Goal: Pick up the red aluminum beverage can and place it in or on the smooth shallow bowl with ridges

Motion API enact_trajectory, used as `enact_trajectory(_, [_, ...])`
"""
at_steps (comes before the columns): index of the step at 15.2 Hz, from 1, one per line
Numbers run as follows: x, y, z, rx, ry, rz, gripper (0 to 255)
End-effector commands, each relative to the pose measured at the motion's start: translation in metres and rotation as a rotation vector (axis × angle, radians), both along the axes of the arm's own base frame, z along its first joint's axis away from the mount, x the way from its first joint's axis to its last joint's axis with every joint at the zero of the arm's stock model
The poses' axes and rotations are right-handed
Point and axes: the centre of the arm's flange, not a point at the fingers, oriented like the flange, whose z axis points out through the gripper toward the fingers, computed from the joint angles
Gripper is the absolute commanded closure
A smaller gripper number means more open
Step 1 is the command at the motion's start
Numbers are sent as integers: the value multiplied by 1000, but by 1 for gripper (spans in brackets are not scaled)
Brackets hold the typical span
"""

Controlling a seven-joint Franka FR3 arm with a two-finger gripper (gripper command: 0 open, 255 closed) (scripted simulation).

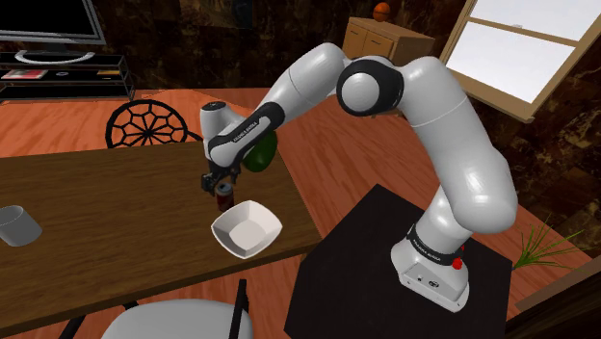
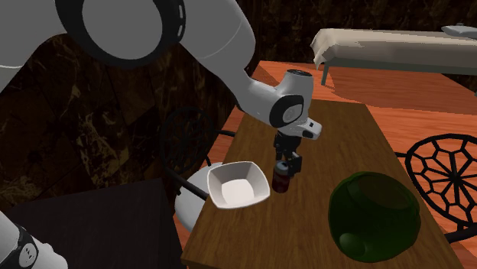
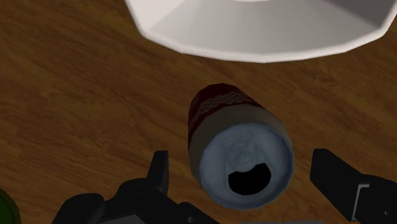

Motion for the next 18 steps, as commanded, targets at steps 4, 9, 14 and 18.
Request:
enact_trajectory(4, [0,-1,-9,0,0,0,0])
enact_trajectory(9, [0,-1,-9,0,0,0,0])
enact_trajectory(14, [0,-1,-9,0,0,0,255])
enact_trajectory(18, [0,-1,-9,0,0,0,255])
